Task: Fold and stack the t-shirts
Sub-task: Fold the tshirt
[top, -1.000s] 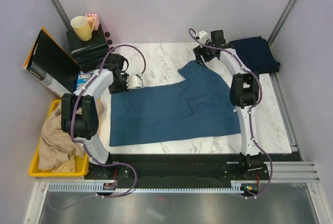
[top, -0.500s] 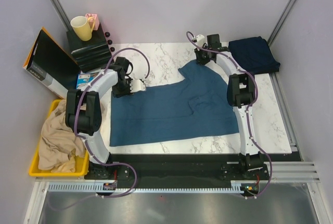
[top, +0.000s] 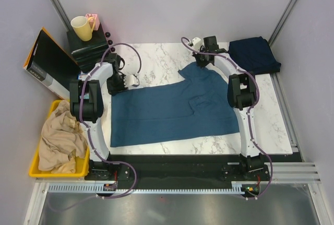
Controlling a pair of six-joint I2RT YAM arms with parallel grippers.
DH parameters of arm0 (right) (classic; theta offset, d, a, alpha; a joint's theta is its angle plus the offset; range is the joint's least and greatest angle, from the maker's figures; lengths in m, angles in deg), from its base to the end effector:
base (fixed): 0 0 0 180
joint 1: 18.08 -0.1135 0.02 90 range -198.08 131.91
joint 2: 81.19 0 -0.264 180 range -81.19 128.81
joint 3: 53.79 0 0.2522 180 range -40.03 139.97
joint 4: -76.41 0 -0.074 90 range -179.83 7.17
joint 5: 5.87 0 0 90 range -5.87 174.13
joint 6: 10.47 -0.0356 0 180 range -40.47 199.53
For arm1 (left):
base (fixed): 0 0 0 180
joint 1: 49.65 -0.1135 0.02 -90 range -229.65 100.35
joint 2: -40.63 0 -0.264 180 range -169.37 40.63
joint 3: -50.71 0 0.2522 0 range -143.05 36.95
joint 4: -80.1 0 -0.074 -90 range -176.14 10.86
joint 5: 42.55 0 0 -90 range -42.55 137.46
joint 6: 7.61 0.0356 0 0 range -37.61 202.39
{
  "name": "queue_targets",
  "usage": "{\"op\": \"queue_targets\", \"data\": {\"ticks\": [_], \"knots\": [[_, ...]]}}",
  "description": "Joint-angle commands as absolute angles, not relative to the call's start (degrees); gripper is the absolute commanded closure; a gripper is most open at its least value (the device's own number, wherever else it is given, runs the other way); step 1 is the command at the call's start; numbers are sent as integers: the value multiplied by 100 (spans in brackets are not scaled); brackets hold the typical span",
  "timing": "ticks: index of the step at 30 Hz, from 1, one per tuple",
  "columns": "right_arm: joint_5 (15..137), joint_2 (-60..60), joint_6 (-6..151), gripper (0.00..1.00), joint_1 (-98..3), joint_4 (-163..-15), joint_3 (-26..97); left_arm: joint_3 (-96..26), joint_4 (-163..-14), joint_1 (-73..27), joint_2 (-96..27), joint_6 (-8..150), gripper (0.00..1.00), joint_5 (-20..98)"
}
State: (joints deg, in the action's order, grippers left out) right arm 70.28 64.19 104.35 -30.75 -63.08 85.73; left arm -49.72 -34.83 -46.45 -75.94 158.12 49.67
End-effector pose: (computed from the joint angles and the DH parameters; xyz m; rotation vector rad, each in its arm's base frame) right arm 0.5475 0.1318 0.1592 -0.8652 2.1932 0.1847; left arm 0.3965 -0.0208 0.1712 1.9257 2.3461 0.1854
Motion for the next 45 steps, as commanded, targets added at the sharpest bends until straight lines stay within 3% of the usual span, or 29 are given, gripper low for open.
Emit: {"op": "queue_targets", "data": {"ticks": [1, 17, 20, 21, 23, 24, 45], "knots": [[7156, 5750, 10633, 100, -3180, -6346, 8259, -5717, -3050, -4736, -7994, 15991, 51, 4482], [7516, 5512, 10809, 100, -3346, -6153, 8293, -5718, -2725, -4789, -8408, 16167, 53, 4367], [7525, 5469, 10818, 100, -3382, -6135, 8311, -5727, -2769, -4807, -8523, 16088, 67, 4350], [7543, 5451, 10818, 100, -3399, -6126, 8293, -5735, -2795, -4807, -8566, 16053, 80, 4341], [7569, 5407, 10844, 100, -3417, -6126, 8285, -5744, -2830, -4807, -8611, 16026, 95, 4315], [7587, 5390, 10862, 100, -3417, -6117, 8258, -5770, -2831, -4807, -8611, 15992, 98, 4324], [8193, 4212, 11714, 100, -3364, -6082, 7732, -6087, -3384, -4859, -7504, 15701, 98, 4728]]}}
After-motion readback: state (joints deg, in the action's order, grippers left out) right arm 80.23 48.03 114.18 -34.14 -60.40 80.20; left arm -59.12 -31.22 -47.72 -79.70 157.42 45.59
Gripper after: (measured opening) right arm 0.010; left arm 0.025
